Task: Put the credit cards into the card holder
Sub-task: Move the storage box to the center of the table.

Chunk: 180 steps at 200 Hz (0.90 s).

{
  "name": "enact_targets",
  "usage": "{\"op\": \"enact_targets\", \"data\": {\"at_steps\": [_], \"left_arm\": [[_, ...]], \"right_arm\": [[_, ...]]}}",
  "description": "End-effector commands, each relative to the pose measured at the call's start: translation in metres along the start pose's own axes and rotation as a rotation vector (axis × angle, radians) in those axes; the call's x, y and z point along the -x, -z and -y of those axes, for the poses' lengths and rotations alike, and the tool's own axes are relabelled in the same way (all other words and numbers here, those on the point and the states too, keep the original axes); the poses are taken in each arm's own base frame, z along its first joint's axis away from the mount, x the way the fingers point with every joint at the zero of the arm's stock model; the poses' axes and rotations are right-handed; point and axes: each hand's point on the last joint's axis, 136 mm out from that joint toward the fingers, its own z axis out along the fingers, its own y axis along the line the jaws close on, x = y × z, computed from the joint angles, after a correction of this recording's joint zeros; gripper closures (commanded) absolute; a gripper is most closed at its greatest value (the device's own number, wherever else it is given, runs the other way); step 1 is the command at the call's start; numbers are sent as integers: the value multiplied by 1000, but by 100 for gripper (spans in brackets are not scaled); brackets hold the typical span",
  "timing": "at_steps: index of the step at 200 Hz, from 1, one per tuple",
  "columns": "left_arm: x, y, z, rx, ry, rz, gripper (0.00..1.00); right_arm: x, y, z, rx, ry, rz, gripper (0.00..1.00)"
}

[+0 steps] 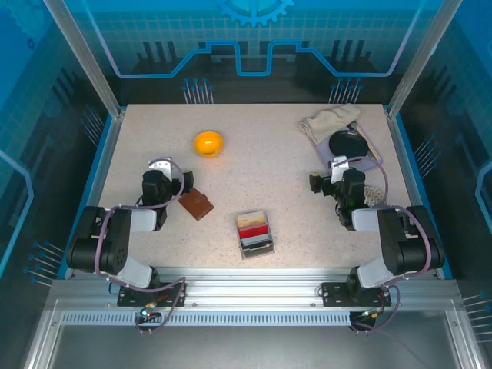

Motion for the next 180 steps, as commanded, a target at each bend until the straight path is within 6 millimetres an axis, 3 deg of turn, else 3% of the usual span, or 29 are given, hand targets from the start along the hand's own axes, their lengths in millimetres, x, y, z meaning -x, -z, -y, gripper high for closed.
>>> {"op": "enact_targets", "data": {"at_steps": [1,111,140,163,180], "left_arm": [[8,-1,2,-19,-15,24,1],[12,3,8,-47,-24,41,1],[29,32,-1,2,10,110,1],[55,62,-5,28,122,110,1],[75,89,-9,47,282,131,1]], "right_arm": [[10,-2,3,4,8,25,0],[11,-1,3,17,6,28,0],[31,22,-9,43,28,0,0],[52,50,-11,57,-197,-188,0],[61,76,-41,220,-373,-347,0]]}}
